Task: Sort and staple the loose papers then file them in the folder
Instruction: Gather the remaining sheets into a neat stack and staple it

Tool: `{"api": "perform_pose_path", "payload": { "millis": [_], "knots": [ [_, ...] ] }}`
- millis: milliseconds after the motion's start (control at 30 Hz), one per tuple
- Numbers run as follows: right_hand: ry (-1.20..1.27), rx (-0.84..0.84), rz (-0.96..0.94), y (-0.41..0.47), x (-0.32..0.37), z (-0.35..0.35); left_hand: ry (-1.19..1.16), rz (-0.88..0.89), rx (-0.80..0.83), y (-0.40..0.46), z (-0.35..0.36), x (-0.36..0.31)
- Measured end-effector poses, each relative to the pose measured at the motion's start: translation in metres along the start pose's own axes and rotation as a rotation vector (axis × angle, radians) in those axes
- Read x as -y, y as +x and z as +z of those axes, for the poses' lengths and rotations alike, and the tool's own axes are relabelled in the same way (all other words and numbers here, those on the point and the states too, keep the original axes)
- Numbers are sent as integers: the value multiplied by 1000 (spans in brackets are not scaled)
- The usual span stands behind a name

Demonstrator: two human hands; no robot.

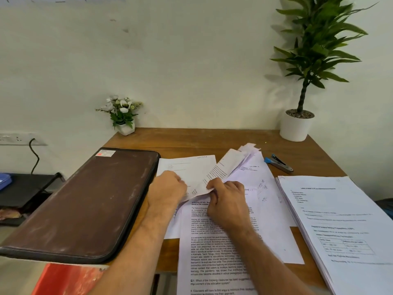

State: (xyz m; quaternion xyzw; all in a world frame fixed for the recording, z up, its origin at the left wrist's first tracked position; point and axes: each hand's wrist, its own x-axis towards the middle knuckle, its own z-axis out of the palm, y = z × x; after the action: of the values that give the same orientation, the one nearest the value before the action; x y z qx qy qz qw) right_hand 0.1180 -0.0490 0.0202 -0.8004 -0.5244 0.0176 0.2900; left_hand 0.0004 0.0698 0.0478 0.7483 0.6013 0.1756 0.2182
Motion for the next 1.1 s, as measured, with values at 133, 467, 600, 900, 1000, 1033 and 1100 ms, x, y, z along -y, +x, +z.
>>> {"api": "perform_pose_path", "payload": {
  "millis": [133, 467, 600, 900, 1000, 1033, 1100],
  "knots": [
    [7, 39, 34, 0, 0, -1, 258, -97, 129, 5, 15, 0],
    [21, 43, 19, -1, 7, -4, 191, -253, 105, 24, 13, 11],
    [28, 23, 1, -2, 5, -5, 173, -263, 143, 30, 5, 14],
    [19, 27, -9, -2, 5, -2, -20, -155, 17, 29, 6, 11],
    [18, 32, -19, -4, 5, -2, -41, -126, 24, 34, 3, 13],
    [17, 34, -17, -4, 4, -2, -72, -109, 20, 35, 2, 12],
    [16, 25, -20, -2, 4, -3, -134, -63, 15, 36, -3, 9]
  ]
}}
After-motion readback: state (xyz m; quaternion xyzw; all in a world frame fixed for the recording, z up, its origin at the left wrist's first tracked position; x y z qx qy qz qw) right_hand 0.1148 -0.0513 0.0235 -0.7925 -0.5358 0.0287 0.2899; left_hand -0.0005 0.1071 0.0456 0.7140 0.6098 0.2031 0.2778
